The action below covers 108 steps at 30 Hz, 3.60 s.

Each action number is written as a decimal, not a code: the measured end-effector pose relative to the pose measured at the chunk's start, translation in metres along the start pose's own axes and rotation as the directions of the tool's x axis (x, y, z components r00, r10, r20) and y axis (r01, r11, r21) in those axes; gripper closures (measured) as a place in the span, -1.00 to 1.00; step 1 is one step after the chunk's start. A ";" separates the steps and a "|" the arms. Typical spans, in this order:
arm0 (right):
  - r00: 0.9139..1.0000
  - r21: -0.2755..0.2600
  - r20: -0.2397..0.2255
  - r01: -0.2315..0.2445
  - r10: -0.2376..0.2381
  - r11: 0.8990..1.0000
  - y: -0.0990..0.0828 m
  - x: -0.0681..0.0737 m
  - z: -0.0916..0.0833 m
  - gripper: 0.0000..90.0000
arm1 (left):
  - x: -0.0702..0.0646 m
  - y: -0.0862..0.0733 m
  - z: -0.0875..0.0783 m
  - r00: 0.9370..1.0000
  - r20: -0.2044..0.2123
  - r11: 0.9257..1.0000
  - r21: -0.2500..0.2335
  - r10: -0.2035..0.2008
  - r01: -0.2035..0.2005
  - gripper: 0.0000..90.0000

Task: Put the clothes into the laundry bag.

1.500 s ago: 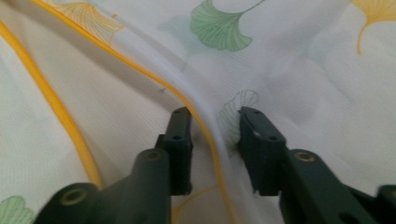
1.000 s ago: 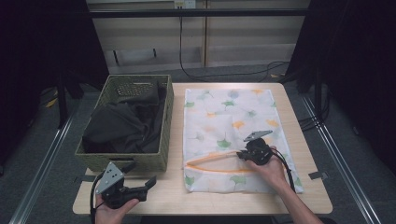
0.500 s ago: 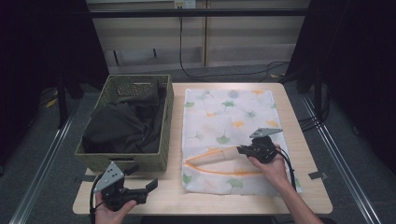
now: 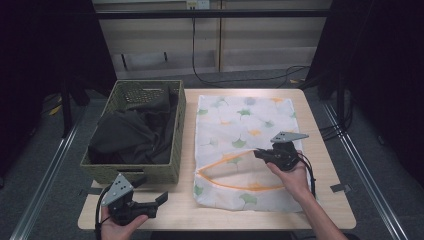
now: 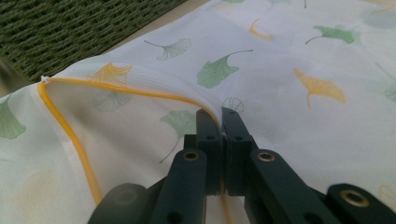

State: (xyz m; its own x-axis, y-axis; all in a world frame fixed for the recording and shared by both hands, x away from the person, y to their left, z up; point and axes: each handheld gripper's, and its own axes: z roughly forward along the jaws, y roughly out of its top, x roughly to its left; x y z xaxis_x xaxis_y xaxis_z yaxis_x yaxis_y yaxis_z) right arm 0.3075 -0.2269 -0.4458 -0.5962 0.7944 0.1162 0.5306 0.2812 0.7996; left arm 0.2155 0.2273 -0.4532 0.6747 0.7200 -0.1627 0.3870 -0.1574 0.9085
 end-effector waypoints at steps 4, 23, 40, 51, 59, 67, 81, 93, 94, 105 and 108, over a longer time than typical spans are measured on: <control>1.000 -0.023 0.007 -0.007 0.008 1.000 0.007 -0.004 -0.005 0.97 | 0.000 0.000 -0.001 1.000 -0.003 1.000 -0.001 0.003 -0.003 -0.85; 1.000 -0.242 -0.003 0.005 -0.006 0.970 0.051 0.002 -0.015 0.97 | 0.004 0.002 -0.002 1.000 0.011 1.000 0.029 -0.012 0.011 -0.85; 1.000 -0.185 0.003 0.007 -0.006 0.983 0.043 0.000 -0.007 0.97 | 0.025 0.056 0.001 0.995 -0.050 0.995 0.044 0.089 -0.087 -0.86; 1.000 -0.177 0.008 0.009 -0.008 0.984 0.042 -0.001 -0.006 0.97 | 0.077 0.105 0.023 0.989 -0.129 0.996 0.066 0.073 -0.065 -0.85; 1.000 -0.171 0.003 0.008 -0.008 0.985 0.042 -0.001 -0.003 0.97 | 0.112 0.119 0.052 0.990 -0.135 0.990 0.139 0.027 -0.008 -0.88; 1.000 -0.164 0.000 0.010 -0.010 0.986 0.041 -0.001 -0.002 0.97 | 0.141 0.137 0.070 0.984 -0.174 0.977 0.212 0.028 0.009 -0.89; 1.000 -0.150 -0.008 0.017 -0.019 0.988 0.041 -0.001 0.004 0.97 | 0.176 0.116 0.118 0.991 -0.132 0.895 0.441 -0.012 0.069 -1.00; 1.000 -0.144 -0.003 0.019 -0.020 0.989 0.040 -0.001 0.003 0.97 | 0.167 0.096 0.136 1.000 -0.022 0.827 0.562 0.012 0.002 -1.00; 1.000 -0.144 -0.003 0.019 -0.020 0.989 0.040 -0.001 0.003 0.97 | 0.167 0.096 0.136 1.000 -0.022 0.827 0.562 0.012 0.002 -1.00; 1.000 -0.139 -0.001 0.023 -0.023 0.990 0.038 -0.001 0.003 0.97 | 0.172 0.085 0.143 0.983 -0.132 0.801 0.599 0.130 -0.026 -1.00; 1.000 -0.138 0.000 0.025 -0.025 0.990 0.038 -0.001 0.004 0.97 | 0.173 0.083 0.145 0.983 -0.137 0.793 0.609 0.118 -0.010 -1.00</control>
State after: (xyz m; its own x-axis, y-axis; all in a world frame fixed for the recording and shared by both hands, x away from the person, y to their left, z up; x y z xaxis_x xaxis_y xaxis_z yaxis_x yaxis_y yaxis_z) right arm 0.3302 -0.2149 -0.4181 -0.6095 0.7869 0.0964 0.4277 0.2241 0.8757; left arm 0.4551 0.2405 -0.4615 0.6230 0.7823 0.0002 0.6828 -0.5439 0.4877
